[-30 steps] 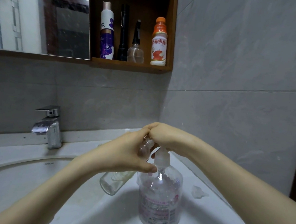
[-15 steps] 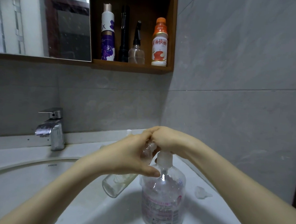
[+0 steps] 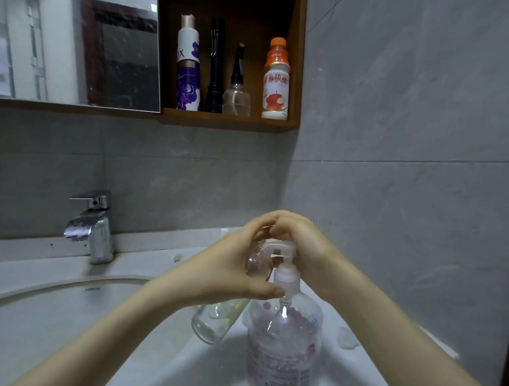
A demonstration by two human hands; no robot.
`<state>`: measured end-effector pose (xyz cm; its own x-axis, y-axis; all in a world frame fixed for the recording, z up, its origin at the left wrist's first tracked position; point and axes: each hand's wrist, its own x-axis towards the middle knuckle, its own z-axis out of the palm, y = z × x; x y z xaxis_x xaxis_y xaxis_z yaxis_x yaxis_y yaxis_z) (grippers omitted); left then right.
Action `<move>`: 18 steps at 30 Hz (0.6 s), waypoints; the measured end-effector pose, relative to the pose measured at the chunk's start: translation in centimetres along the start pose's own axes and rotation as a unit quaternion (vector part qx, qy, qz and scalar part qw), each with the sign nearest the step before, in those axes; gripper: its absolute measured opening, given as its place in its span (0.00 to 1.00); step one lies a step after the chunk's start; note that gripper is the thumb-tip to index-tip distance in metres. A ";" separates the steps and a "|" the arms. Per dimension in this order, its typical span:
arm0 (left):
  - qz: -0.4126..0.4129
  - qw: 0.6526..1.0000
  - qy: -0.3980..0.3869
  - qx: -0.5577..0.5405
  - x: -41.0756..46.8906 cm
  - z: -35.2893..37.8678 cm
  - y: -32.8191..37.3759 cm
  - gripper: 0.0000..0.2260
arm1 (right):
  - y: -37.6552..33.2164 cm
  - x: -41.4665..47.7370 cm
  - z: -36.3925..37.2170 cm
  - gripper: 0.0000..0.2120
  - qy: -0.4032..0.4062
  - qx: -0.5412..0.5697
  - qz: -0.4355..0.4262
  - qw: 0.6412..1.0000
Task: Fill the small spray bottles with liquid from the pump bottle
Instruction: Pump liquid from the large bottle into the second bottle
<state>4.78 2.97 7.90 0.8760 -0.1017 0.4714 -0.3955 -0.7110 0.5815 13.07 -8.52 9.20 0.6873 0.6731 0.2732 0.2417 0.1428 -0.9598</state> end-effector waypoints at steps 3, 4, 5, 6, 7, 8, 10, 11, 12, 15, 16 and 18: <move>-0.008 1.000 -0.003 0.005 0.0 0.0 -0.3 0.32 | 1.5 -0.6 -0.5 0.10 0.032 -0.042 -0.041 0.998; -0.008 1.000 -0.001 0.003 0.1 0.0 -0.3 0.31 | 1.9 -1.0 -0.6 0.11 0.043 -0.065 -0.051 0.996; -0.008 1.000 -0.001 -0.004 0.0 0.1 -0.3 0.31 | 2.4 -1.3 -0.6 0.13 0.048 -0.077 -0.060 0.994; -0.008 1.000 -0.001 -0.012 0.0 0.0 -0.3 0.31 | 2.7 -1.6 -0.5 0.16 0.046 -0.080 -0.069 0.993; -0.006 1.000 -0.001 -0.017 0.0 0.0 -0.3 0.31 | 2.9 -1.9 -0.5 0.18 0.035 -0.075 -0.072 0.994; -0.007 1.000 -0.002 -0.024 -0.1 0.0 -0.3 0.31 | 2.9 -2.1 -0.4 0.21 0.020 -0.075 -0.070 0.995; -0.012 0.999 -0.005 -0.046 -0.2 0.0 -0.5 0.31 | 2.7 -2.2 -0.2 0.22 -0.001 -0.077 -0.059 0.995; -0.013 0.998 -0.006 -0.056 -0.3 0.0 -0.6 0.31 | 2.6 -2.1 -0.2 0.22 -0.009 -0.070 -0.054 0.996; -0.014 0.998 -0.007 -0.061 -0.3 -0.1 -0.6 0.31 | 2.5 -2.0 -0.3 0.22 -0.019 -0.061 -0.052 0.997; -0.012 0.998 -0.009 -0.065 -0.4 0.0 -0.4 0.31 | 2.3 -1.9 -0.5 0.25 -0.047 -0.057 -0.054 0.996; -0.009 0.998 -0.010 -0.065 -0.3 0.0 -0.3 0.31 | 2.3 -1.9 -0.6 0.24 -0.046 -0.062 -0.055 0.995; -0.008 0.998 -0.012 -0.061 -0.3 0.2 -0.4 0.31 | 2.6 -1.8 -0.8 0.21 -0.039 -0.063 -0.057 0.996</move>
<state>4.77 3.19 7.41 0.8881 -0.1088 0.4466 -0.4110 -0.6232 0.6654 12.97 -9.95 6.22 0.5961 0.7134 0.3684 0.4024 0.1316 -0.9059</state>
